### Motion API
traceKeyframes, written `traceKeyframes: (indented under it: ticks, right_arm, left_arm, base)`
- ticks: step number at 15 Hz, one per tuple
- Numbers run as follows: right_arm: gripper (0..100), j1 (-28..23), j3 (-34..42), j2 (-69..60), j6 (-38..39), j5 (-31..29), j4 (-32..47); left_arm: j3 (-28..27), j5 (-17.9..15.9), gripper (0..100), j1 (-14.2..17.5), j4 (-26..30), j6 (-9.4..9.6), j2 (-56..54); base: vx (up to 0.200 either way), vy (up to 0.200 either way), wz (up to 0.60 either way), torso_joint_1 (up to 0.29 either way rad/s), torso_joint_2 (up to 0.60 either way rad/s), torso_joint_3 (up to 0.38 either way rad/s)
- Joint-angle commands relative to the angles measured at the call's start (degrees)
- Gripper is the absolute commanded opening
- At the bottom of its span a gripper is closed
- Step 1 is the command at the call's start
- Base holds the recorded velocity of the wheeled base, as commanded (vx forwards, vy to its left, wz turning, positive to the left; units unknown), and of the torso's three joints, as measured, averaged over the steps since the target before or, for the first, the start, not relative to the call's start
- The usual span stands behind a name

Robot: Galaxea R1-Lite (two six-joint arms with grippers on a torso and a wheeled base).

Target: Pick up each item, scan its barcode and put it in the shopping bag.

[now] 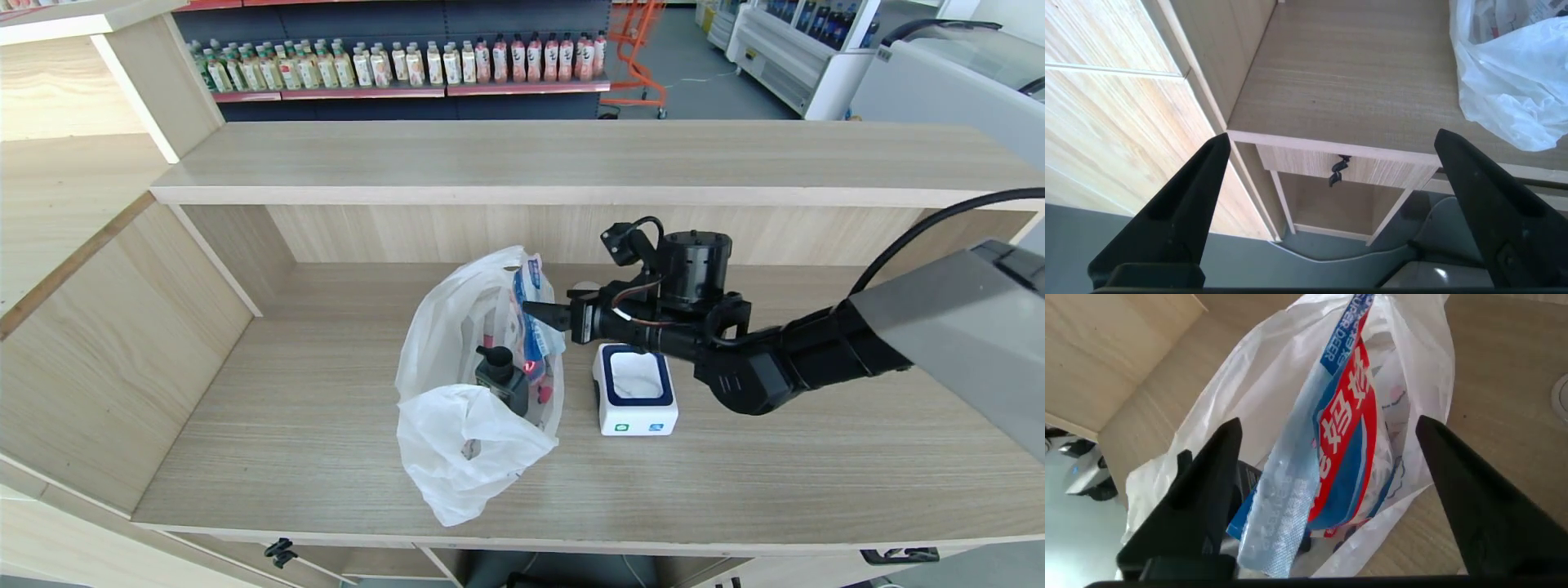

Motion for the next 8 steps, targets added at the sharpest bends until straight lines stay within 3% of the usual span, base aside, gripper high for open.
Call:
traceKeyframes:
  ticks: [1, 5, 8]
  right_arm:
    - [100, 0.2, 2.7, -8.3, 4.2, 1.2, 0.2]
    - [100, -4.1, 28.8, -36.6, 5.2, 2.4, 0.8]
    - [100, -18.1, 44.6, -58.4, -6.2, -2.2, 12.9]
  left_arm:
    - [0.0, 0.0, 100, 0.0, 0.0, -0.04, 0.1]
    - [0.0, 0.0, 100, 0.0, 0.0, -0.04, 0.0]
    - [0.0, 0.0, 100, 0.0, 0.0, -0.04, 0.0]
  base:
    - [0.0, 0.0, 0.0, 0.0, 0.0, 0.0]
    - [0.0, 0.0, 0.0, 0.0, 0.0, 0.0]
    - [0.0, 0.0, 0.0, 0.0, 0.0, 0.0]
